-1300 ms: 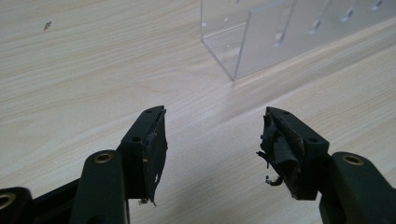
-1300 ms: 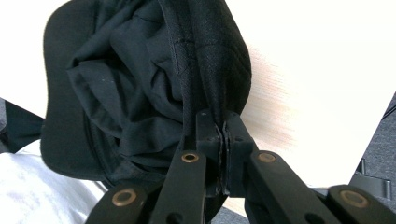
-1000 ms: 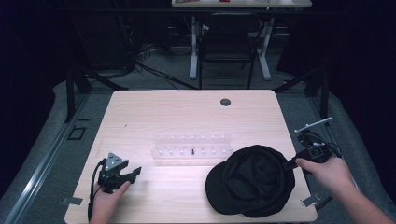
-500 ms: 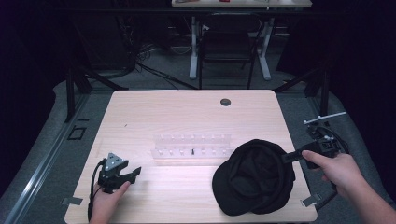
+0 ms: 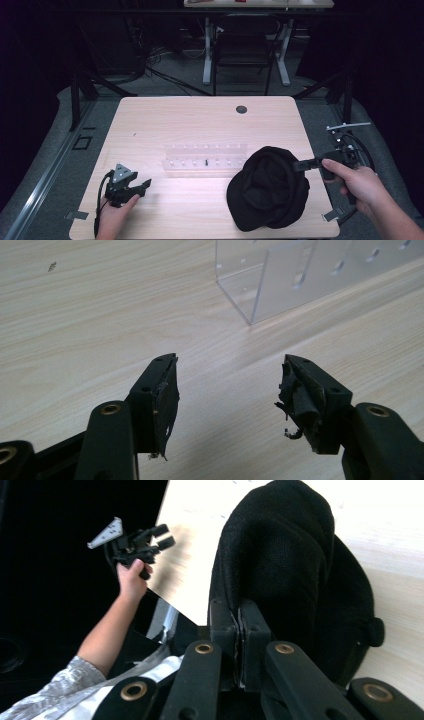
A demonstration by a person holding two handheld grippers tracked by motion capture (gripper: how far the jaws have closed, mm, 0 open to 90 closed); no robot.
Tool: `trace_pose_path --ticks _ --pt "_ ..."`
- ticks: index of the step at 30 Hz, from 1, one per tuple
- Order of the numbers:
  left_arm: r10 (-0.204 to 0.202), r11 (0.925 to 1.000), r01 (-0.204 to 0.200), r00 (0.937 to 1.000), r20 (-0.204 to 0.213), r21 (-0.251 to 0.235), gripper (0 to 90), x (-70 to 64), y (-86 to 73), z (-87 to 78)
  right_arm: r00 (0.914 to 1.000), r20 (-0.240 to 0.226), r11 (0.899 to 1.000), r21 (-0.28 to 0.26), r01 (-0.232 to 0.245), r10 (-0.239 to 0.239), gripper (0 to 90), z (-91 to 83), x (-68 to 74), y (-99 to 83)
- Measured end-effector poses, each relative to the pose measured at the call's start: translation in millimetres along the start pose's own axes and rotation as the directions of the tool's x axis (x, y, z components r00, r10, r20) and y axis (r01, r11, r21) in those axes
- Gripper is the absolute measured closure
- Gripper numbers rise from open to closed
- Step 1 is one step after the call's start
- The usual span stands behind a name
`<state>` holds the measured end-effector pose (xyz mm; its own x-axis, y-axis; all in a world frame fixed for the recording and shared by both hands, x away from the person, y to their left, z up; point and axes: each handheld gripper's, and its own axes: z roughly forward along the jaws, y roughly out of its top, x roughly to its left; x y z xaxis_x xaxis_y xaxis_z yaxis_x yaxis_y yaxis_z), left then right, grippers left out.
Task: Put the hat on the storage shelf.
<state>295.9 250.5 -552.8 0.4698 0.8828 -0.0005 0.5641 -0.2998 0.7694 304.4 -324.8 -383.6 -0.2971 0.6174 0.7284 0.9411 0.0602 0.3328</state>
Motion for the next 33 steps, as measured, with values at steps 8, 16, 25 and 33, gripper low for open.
trace_pose_path --ticks 8,16,25,33 --pt "-0.005 1.0000 0.005 1.0000 -0.003 0.001 40.0 0.8 -0.4 -0.3 0.9965 -0.080 0.999 -0.025 0.023 -0.024 88.2 1.4 2.1 0.4" --pt "-0.002 1.0000 0.002 1.0000 -0.002 0.000 40.0 0.2 -0.2 0.2 0.9910 -0.125 0.996 -0.083 0.039 -0.049 88.2 -8.4 14.4 5.9" --pt "-0.011 0.9999 0.011 0.9999 0.005 -0.009 39.2 0.7 -0.3 0.3 0.9860 -0.138 0.982 -0.175 0.069 -0.094 88.2 -30.2 26.4 14.0" --pt "-0.006 0.9999 0.006 1.0000 0.004 -0.016 36.9 -0.2 0.1 0.7 0.9756 -0.176 0.965 -0.250 0.085 -0.132 88.1 -41.0 34.3 22.9"
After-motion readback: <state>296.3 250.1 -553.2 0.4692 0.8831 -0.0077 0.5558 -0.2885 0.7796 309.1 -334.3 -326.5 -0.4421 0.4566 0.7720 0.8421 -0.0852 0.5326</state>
